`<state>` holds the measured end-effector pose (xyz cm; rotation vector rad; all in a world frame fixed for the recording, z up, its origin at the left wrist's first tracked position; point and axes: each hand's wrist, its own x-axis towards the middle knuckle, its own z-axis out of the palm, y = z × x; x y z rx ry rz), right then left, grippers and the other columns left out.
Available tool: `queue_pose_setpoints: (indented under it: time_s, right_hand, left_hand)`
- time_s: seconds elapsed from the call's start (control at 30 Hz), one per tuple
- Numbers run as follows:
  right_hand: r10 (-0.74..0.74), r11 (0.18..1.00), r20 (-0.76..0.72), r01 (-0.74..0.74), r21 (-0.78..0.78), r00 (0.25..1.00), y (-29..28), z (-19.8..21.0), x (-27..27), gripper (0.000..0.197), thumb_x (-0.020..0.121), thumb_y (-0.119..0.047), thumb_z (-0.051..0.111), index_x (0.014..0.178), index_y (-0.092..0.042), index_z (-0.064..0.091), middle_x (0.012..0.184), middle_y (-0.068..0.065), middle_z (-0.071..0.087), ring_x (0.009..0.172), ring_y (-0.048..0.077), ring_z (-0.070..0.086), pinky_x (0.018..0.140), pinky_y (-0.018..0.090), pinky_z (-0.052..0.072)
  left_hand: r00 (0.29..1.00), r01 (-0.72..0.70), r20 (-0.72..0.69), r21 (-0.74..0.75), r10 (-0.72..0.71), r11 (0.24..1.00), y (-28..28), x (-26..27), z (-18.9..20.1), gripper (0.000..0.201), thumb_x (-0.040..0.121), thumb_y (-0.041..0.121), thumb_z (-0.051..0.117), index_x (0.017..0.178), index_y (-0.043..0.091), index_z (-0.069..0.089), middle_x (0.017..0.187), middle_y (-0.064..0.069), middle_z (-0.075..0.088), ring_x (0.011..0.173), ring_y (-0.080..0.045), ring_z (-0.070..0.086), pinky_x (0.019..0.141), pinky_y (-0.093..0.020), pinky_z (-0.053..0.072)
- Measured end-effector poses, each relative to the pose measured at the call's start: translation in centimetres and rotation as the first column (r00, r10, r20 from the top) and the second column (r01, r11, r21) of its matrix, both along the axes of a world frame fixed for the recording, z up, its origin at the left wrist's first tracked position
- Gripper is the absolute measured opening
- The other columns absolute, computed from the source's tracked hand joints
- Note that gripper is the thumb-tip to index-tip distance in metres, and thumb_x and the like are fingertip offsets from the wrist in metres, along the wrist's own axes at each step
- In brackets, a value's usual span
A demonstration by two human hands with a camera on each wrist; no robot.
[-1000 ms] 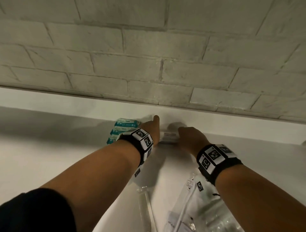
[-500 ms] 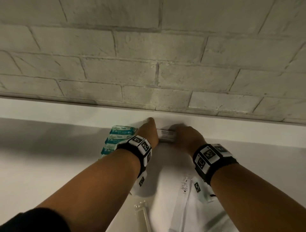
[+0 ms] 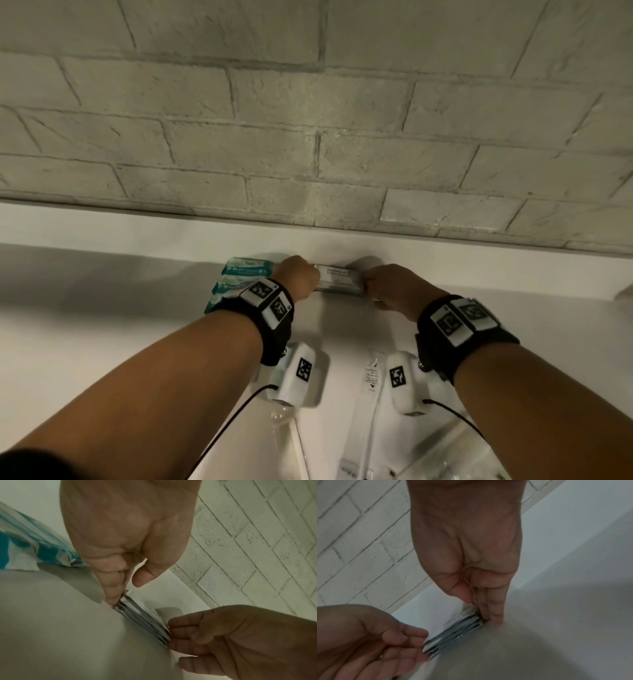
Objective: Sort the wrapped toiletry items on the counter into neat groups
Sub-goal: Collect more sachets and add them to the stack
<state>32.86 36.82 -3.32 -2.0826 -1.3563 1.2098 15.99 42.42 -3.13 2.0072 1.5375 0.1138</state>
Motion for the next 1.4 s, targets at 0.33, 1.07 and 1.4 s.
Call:
queue_pose_setpoints:
  time_s: [0.33,1.07,1.4]
  right_hand:
    - [0.394,0.919,0.318,-0.367,-0.146,0.862,-11.6,3.0,3.7,0.043,0.092,-0.019,0.061,0.134,-0.023,0.054,0.124,-0.012,0.051,0.12,0.008,0.047,0.088,0.014,0.035]
    - [0.369,0.922,0.558,-0.367,-0.12,0.744,-26.9,1.3,-7.0,0.055,0.08,-0.028,0.075,0.125,-0.013,0.045,0.115,0.007,0.062,0.093,0.024,0.06,0.075,0.033,0.049]
    - [0.098,0.995,0.378,-0.088,-0.043,0.921,-29.0,4.0,-3.2,0.022,0.091,-0.006,0.051,0.111,-0.013,0.057,0.101,0.007,0.062,0.076,0.022,0.063,0.059,0.028,0.049]
  left_hand:
    - [0.986,0.149,0.056,0.089,-0.155,0.985,-7.8,-2.1,2.8,0.027,0.093,0.019,0.048,0.115,0.019,0.062,0.12,-0.003,0.062,0.107,-0.025,0.06,0.08,-0.024,0.043]
    - [0.871,0.381,-0.351,0.041,-0.344,0.924,-27.6,-4.6,0.6,0.045,0.076,0.053,0.067,0.102,0.016,0.061,0.103,-0.003,0.063,0.087,-0.019,0.058,0.067,-0.027,0.042]
    - [0.984,0.053,0.177,-0.099,-0.035,0.994,-26.0,-7.4,0.8,0.027,0.083,0.006,0.054,0.109,0.014,0.049,0.095,-0.013,0.064,0.076,-0.027,0.063,0.061,-0.034,0.05]
